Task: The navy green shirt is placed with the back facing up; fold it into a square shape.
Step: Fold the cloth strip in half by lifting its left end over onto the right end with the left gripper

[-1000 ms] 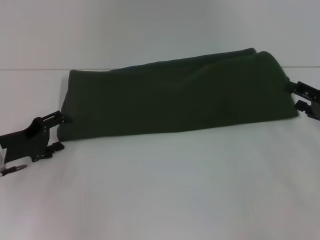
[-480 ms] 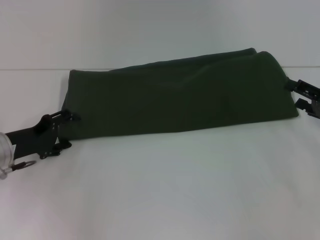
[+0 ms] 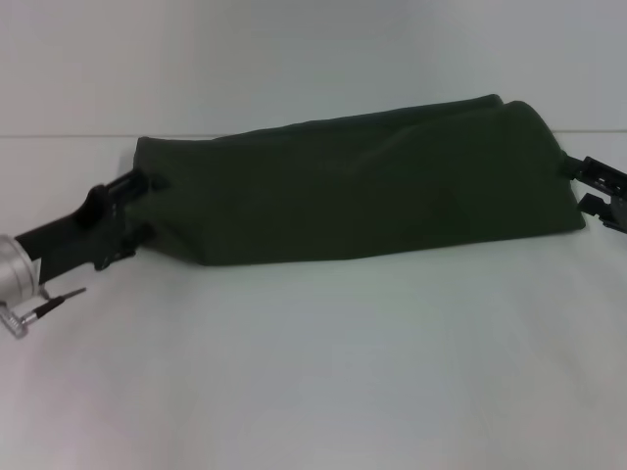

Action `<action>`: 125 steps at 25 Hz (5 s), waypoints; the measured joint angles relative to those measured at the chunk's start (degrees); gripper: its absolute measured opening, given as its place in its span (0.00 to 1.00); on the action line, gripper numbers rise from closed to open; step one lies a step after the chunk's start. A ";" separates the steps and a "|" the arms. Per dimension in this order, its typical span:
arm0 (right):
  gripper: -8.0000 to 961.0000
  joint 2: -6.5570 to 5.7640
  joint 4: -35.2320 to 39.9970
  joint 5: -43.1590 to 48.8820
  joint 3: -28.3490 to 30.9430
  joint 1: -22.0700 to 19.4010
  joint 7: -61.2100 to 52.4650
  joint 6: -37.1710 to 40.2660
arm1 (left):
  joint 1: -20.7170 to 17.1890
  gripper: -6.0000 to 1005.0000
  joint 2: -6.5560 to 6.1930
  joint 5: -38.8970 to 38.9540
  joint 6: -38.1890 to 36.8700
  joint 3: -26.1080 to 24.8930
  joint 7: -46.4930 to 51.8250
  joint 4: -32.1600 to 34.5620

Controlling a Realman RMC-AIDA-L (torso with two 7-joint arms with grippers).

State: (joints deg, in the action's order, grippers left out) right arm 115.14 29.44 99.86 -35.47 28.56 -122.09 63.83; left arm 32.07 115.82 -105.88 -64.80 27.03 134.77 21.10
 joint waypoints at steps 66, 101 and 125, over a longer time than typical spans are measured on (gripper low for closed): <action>0.97 0.00 -1.23 0.00 1.36 0.06 -0.43 -2.32 | 5.09 0.71 0.65 -0.77 16.50 9.09 1.63 -1.76; 0.97 -0.13 -3.03 -0.02 3.57 -0.53 -1.22 -4.87 | -3.10 0.06 -2.73 -2.50 19.82 7.93 -4.47 5.69; 0.97 0.34 -3.60 0.37 2.97 0.12 -0.59 -4.96 | 9.33 0.06 2.34 0.93 -3.68 10.98 -2.06 18.21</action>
State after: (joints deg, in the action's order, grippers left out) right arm 115.47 25.83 100.23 -32.50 28.68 -122.68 58.87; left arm 41.40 118.16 -104.95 -68.48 38.01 132.70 39.31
